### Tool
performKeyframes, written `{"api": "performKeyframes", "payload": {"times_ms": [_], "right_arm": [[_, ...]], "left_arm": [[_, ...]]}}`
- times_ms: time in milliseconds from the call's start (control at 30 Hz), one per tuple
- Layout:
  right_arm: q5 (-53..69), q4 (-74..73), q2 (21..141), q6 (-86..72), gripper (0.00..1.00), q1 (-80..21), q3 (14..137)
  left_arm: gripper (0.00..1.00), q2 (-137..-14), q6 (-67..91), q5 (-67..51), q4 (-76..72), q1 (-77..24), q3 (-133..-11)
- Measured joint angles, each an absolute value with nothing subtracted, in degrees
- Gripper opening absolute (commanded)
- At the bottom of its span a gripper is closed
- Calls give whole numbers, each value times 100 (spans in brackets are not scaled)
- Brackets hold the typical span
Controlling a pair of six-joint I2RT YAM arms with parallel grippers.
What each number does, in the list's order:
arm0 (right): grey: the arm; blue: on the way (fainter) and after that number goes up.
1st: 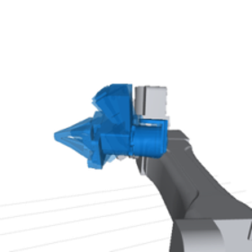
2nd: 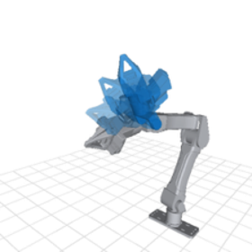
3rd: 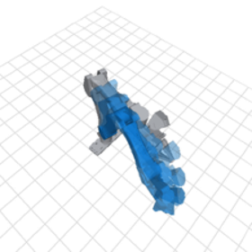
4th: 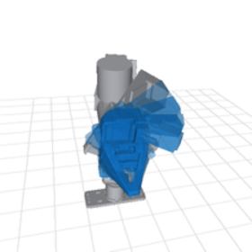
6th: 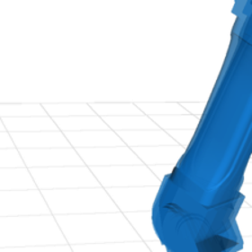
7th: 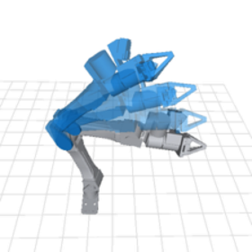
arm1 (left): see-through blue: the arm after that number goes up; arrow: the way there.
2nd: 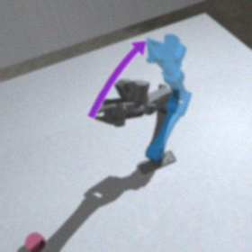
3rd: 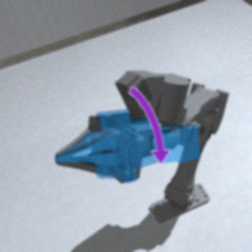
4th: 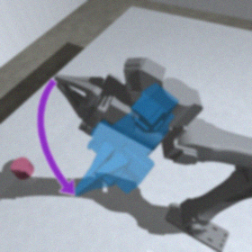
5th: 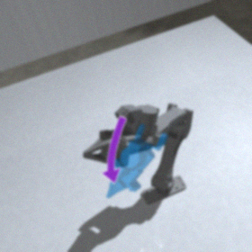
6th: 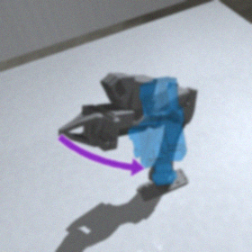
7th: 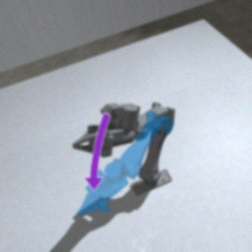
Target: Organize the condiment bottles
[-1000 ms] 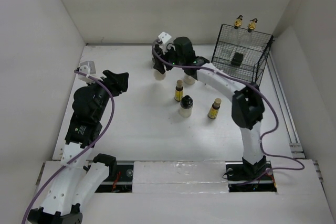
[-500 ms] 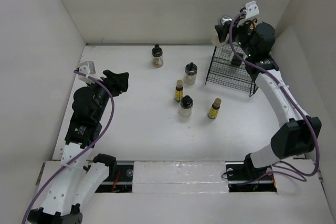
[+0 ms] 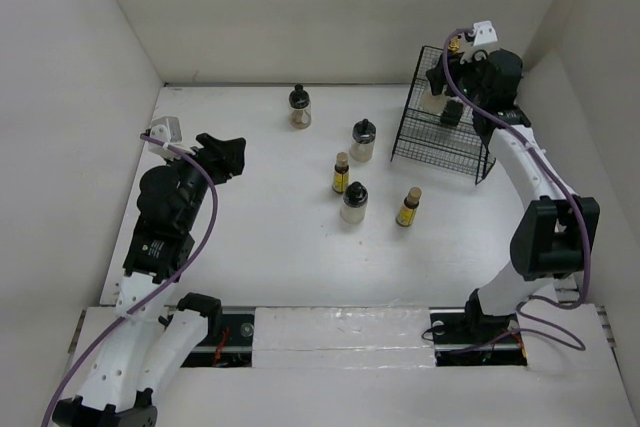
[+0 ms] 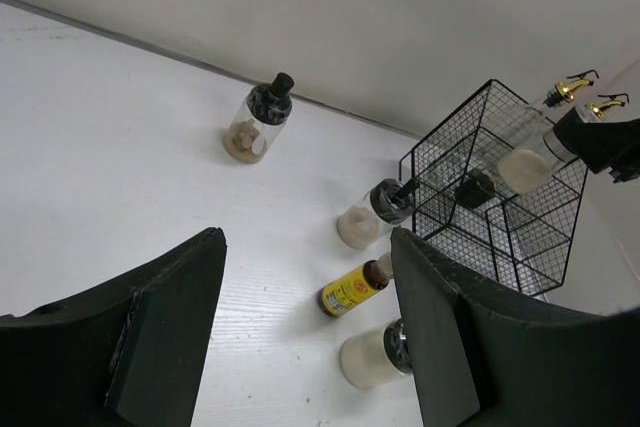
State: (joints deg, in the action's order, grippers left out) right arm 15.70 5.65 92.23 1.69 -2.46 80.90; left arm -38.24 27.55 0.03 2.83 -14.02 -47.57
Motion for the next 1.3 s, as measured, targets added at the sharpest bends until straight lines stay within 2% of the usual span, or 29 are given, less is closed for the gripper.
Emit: {"api": "performKeyframes", "payload": {"times_ms": [267, 500, 900, 1033, 1133, 1300], "right_arm": [[1426, 733, 9837, 108, 38, -189, 8259], [923, 1219, 9896, -137, 39, -200, 8215], [314, 2198, 10156, -309, 39, -464, 7251], [272, 2220, 10346, -331, 46, -537, 7022], [224, 2244, 10390, -336, 55, -587, 6919], [172, 2300, 10425, -351, 75, -620, 6914]], "left_arm": [[64, -3806, 2755, 3, 283, -1402, -4757], [64, -3806, 2755, 3, 283, -1402, -4757], [64, -3809, 2755, -10, 283, -1402, -4757], [64, -3813, 2755, -19, 283, -1402, -4757], [64, -3833, 2755, -32, 283, -1402, -4757], [65, -3889, 2755, -75, 283, -1402, -4757]]}}
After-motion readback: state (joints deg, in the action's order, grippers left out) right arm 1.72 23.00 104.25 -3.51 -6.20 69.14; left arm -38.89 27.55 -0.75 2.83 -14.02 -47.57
